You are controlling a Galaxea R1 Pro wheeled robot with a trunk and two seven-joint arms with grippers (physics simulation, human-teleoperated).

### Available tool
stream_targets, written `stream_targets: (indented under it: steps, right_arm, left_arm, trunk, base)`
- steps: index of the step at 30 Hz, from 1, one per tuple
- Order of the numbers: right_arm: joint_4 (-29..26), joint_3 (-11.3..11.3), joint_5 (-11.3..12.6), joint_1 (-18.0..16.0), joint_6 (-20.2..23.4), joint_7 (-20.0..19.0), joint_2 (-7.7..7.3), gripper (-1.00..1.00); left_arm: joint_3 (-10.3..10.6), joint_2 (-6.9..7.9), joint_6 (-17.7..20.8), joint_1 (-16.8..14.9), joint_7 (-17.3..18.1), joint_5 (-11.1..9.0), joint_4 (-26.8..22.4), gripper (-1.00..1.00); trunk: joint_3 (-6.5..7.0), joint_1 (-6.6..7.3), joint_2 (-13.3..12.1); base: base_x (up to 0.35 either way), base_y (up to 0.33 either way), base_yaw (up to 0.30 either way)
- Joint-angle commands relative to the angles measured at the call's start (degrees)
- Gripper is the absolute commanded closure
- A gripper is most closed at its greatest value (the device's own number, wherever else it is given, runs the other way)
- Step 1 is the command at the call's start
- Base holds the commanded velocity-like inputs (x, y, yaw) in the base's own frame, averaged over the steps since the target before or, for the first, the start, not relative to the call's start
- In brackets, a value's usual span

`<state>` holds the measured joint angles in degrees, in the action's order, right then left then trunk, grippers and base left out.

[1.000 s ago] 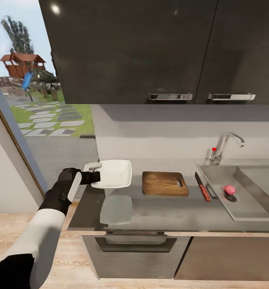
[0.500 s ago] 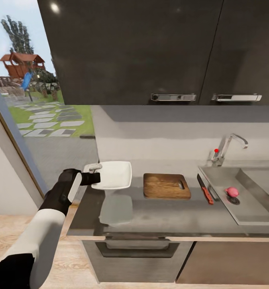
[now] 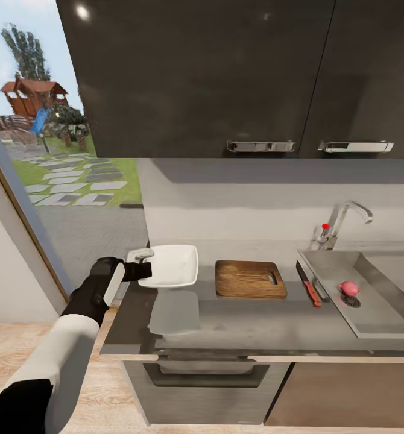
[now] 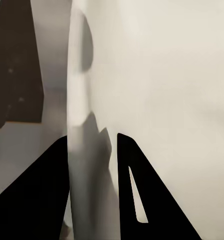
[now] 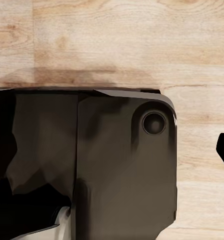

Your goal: In the kitchen, take the Vidalia onion out of the sink, dice it on the chopping board with the paring knife, put the diced onion into the bowl on the countertop, then place both the paring knife and the chopping board into the sink.

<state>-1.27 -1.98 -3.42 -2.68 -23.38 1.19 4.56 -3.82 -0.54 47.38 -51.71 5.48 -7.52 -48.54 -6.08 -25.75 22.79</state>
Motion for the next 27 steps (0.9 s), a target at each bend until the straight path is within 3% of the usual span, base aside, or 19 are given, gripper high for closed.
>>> stream_targets:
  steps: [1, 27]
  right_arm:
    - [0.0, -0.2, -0.4, 0.0, -0.2, 0.1, 0.01, -1.0]
    - [0.0, -0.2, -0.4, 0.0, -0.2, 0.1, -0.08, -1.0]
  left_arm:
    - [-0.3, -0.06, 0.3, -0.1, 0.1, -0.3, 0.4, 1.0]
    - [-0.3, 0.0, 0.2, -0.1, 0.1, -0.2, 1.2, 1.0]
  trunk:
    - [-0.12, -0.03, 0.1]
    - [-0.12, -0.03, 0.1]
  base:
    - [0.0, 0.0, 0.0]
    - [0.0, 0.0, 0.0]
